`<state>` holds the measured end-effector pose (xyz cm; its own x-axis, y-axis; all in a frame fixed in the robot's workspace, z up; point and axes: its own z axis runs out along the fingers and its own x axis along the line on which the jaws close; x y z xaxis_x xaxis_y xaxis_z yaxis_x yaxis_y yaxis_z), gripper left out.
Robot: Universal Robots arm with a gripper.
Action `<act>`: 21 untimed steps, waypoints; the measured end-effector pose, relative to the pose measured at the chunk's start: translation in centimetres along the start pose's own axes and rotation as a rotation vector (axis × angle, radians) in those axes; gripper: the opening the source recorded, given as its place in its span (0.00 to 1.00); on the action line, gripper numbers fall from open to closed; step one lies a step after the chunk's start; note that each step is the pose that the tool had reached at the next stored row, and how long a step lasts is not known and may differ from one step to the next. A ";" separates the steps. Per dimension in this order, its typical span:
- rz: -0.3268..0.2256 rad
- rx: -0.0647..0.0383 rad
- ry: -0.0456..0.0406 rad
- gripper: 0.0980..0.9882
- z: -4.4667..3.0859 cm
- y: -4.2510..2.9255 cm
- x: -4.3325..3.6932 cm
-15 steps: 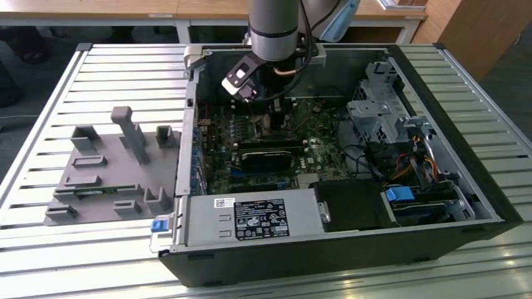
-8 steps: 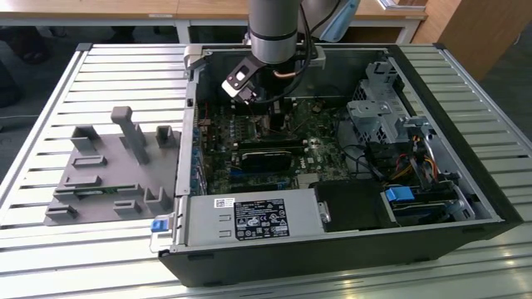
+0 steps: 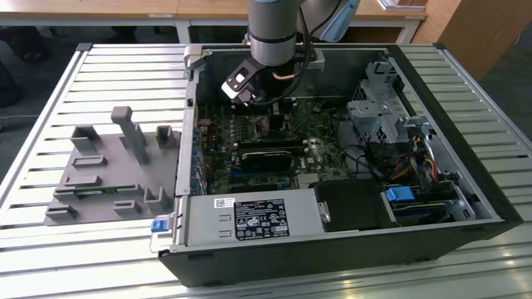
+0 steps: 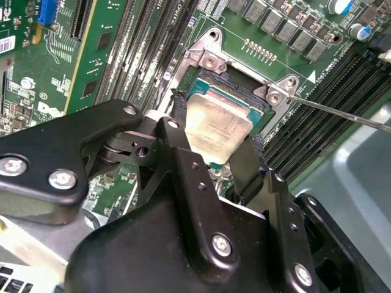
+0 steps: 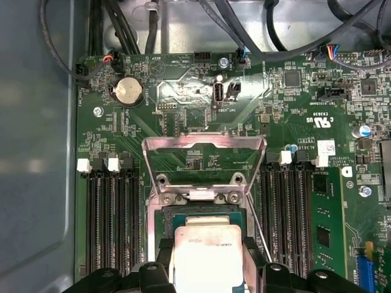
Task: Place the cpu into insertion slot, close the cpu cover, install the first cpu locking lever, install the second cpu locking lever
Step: 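Place the cpu into insertion slot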
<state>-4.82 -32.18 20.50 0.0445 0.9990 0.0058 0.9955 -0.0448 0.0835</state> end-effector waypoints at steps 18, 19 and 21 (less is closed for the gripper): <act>0.006 0.000 -0.0005 0.48 0.71 -0.07 0.35; 0.007 0.000 -0.0006 0.48 0.75 -0.08 0.36; 0.007 0.000 -0.0006 0.48 0.84 -0.09 0.37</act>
<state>-4.82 -31.80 19.66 0.0516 0.9987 0.0058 0.9952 -0.0519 0.0834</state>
